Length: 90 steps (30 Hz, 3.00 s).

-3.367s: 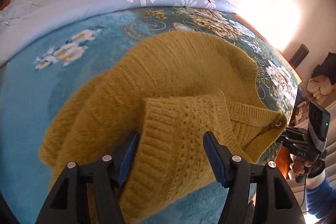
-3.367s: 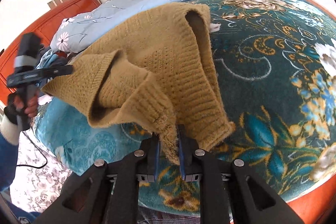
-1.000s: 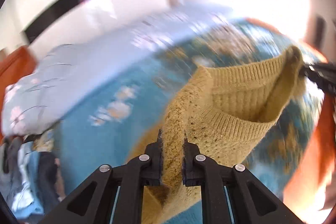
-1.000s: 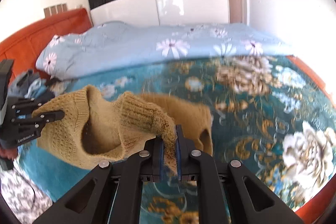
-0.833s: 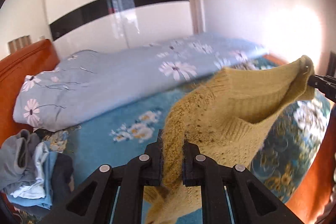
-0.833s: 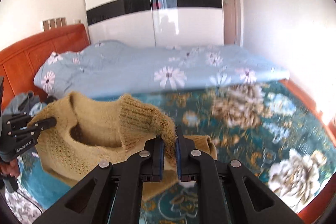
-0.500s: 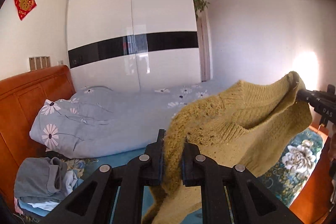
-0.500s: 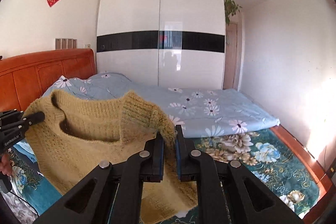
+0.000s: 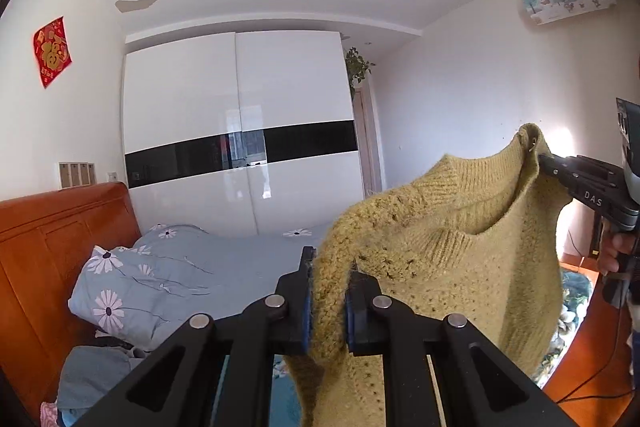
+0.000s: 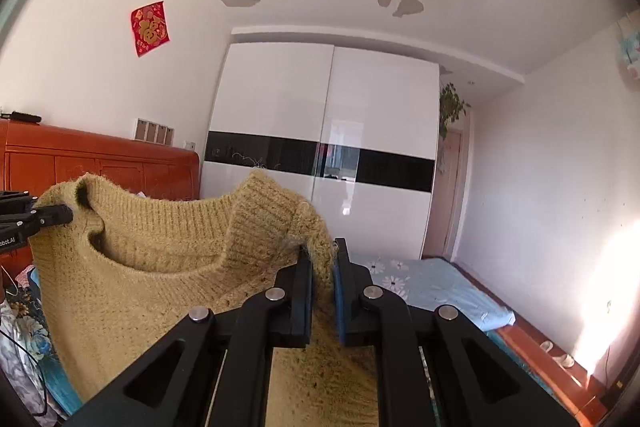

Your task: Fold clothes

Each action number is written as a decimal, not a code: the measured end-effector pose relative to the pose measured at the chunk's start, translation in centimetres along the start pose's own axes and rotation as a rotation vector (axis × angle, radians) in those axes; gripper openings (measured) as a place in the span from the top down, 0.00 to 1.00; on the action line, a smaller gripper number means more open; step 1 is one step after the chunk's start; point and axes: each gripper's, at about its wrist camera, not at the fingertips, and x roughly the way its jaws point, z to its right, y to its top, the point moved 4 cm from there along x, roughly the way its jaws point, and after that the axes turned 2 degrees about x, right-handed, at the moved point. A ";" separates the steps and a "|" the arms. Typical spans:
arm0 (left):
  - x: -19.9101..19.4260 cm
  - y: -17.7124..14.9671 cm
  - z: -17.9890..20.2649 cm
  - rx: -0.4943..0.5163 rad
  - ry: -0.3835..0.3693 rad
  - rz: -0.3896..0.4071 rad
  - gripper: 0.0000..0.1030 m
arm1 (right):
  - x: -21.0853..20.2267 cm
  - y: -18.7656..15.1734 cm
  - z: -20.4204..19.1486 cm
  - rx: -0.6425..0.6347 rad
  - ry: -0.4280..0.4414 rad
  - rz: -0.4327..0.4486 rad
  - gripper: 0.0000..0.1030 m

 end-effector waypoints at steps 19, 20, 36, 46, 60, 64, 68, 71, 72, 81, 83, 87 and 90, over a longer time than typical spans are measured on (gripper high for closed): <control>37.8 -28.9 -7.4 -0.237 0.047 -0.647 0.88 | 34.5 -27.8 -7.3 -0.092 0.041 -0.707 0.91; 39.3 -30.5 -7.3 -0.228 0.052 -0.679 0.88 | 35.8 -29.9 -7.6 -0.102 0.034 -0.749 0.91; 54.6 -36.0 -9.5 -0.261 0.187 -0.727 0.88 | 51.5 -36.5 -6.9 -0.104 -0.063 -0.790 0.91; 58.5 -43.9 -8.2 -0.184 0.214 -0.844 0.84 | 54.4 -46.6 -9.2 -0.146 -0.081 -0.919 0.90; 43.6 -40.4 -11.2 -0.571 0.051 -0.818 0.45 | 41.4 -41.3 -3.7 0.087 0.133 -0.883 0.52; 33.8 -41.8 -9.2 -0.594 -0.006 -0.787 0.35 | 31.5 -43.1 0.4 0.224 0.114 -0.910 0.43; 26.1 -45.0 -7.1 -0.593 0.019 -0.850 0.35 | 22.9 -46.4 2.4 0.449 0.104 -0.952 0.43; 22.0 -47.1 -5.3 -0.671 -0.036 -0.876 0.35 | 17.0 -47.8 3.3 0.605 0.099 -0.917 0.42; 20.9 -47.5 -4.7 -0.693 -0.043 -0.877 0.35 | 15.3 -47.8 3.3 0.647 0.105 -0.896 0.42; 15.5 -48.5 -1.3 -0.921 -0.012 -0.786 0.56 | 8.2 -48.7 0.7 0.921 0.155 -0.783 0.50; 15.0 -48.8 -1.5 -0.953 0.043 -0.785 0.73 | 8.1 -48.7 0.7 0.964 0.148 -0.770 0.74; 14.5 -48.8 -1.2 -0.952 0.073 -0.781 0.86 | 7.9 -48.9 1.0 0.973 0.129 -0.783 0.88; 14.4 -48.7 -0.6 -0.883 0.109 -0.788 0.86 | 7.3 -48.4 1.2 0.932 0.111 -0.770 0.89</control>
